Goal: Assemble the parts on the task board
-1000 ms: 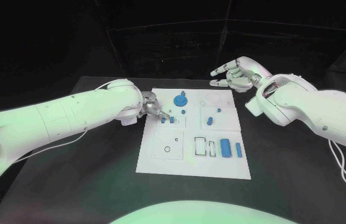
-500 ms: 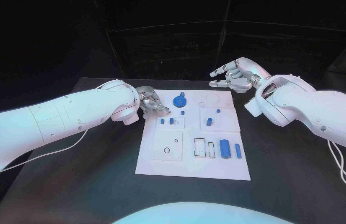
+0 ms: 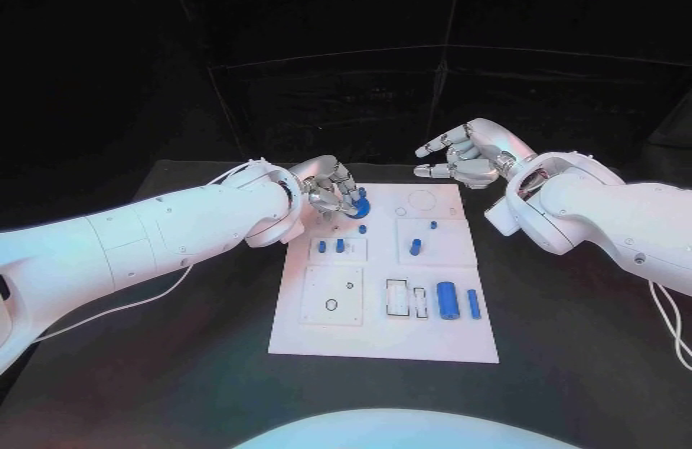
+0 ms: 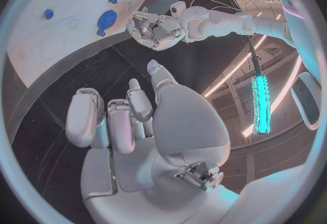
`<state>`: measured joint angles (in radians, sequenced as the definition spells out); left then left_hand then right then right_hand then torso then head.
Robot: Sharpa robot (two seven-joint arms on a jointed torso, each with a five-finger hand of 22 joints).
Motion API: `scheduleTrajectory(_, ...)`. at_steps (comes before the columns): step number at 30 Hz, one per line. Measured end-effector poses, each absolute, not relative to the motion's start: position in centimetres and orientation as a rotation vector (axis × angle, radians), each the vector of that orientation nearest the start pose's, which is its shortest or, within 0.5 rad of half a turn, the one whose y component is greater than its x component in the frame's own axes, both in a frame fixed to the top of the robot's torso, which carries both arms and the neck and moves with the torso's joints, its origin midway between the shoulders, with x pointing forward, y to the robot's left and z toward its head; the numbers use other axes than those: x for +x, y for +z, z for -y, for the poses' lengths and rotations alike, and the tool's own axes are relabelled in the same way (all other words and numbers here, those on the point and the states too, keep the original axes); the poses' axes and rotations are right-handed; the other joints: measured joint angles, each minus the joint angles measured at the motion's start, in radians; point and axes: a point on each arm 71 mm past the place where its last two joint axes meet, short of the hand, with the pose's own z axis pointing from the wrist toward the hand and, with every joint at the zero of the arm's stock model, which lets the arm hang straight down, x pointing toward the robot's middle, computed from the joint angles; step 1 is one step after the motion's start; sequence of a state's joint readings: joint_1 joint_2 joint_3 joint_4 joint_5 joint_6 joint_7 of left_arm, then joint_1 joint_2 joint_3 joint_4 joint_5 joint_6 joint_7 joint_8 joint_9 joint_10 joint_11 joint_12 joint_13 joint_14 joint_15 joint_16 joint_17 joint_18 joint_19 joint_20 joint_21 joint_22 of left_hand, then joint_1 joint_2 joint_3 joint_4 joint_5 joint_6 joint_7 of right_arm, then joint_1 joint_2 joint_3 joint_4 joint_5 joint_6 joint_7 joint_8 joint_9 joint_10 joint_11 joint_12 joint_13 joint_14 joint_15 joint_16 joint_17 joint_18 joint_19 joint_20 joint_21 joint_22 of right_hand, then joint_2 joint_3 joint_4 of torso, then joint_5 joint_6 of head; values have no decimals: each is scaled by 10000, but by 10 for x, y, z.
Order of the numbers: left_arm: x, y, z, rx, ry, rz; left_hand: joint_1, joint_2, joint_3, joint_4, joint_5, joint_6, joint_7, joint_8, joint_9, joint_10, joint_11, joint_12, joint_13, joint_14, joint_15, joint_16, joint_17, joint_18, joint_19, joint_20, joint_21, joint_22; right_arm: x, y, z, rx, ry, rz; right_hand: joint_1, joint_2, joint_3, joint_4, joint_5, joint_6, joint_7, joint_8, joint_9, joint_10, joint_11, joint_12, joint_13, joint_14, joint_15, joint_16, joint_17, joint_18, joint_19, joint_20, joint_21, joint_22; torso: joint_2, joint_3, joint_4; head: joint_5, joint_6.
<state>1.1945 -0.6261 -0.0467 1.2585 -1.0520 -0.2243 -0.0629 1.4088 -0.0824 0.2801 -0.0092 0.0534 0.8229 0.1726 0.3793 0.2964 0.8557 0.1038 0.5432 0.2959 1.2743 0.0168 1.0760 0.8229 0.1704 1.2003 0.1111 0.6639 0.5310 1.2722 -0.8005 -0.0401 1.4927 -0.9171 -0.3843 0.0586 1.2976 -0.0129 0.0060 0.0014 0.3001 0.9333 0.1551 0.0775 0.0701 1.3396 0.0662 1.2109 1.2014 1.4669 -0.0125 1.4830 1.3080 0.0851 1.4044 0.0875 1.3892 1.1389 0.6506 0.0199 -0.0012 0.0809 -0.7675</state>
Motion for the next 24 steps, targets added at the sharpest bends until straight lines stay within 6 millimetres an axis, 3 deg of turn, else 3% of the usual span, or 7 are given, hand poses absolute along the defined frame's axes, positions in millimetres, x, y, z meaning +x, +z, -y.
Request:
scheduleTrajectory(3, 528, -216, -160, -1296, -8241, -18265, -39, -84, 155, -155, 0, 51, -46, -241, -309, 0, 0, -298, -365, 329, -4, 380, 381, 1, 181, 0, 0, -4, 504, -147, 189, 2646, 10111, -16033, 0, 0, 0, 0, 0, 0, 0, 0, 0, 0, 0, 0, 0, 0, 0, 0, -1, -1, 0, 0, 0, 0, 2, 1, -1, -19, 12)
scheduleTrajectory(7, 527, -220, -152, -486, -8085, -18184, -227, -317, 300, -300, 0, 321, -101, -662, -810, 155, -36, -674, -916, 1386, -53, 1795, 2044, 1, 896, -32, 429, 209, 504, -147, 188, 2641, 10118, -16039, 0, 0, 0, 0, 0, 0, 0, 0, 0, 0, 0, 0, 1, 0, 0, 0, -1, 0, 0, 0, 0, 0, 8, -5, -2, -48, 19)
scheduleTrajectory(10, 528, -223, -146, -8, -7954, -18227, -264, -354, 391, -390, 0, 514, -118, -874, -1086, 200, -56, -876, -1240, 1794, -74, 2407, 2777, 0, 1398, -62, 1242, 1015, 504, -147, 187, 2633, 10132, -16044, 0, 0, 0, 0, 0, 0, 0, 0, 0, 0, 0, 0, 1, 0, 0, 1, -1, 0, 0, 0, 0, 1, 8, -5, -2, -52, 18)
scheduleTrajectory(24, 534, -231, -127, 1411, -7377, -18801, -541, -410, 430, -546, 0, 940, -190, -1142, -1534, 607, -106, -1096, -1778, 1858, -113, 2515, 2748, -1, 1816, -111, 2227, 2073, 504, -147, 184, 2601, 10186, -16056, 42, 41, 0, 0, 0, 0, 0, 0, 0, 0, 0, 0, 2, 0, 0, 2, -3, 0, 0, 0, 0, 2, 8, -8, -1, -80, -5)
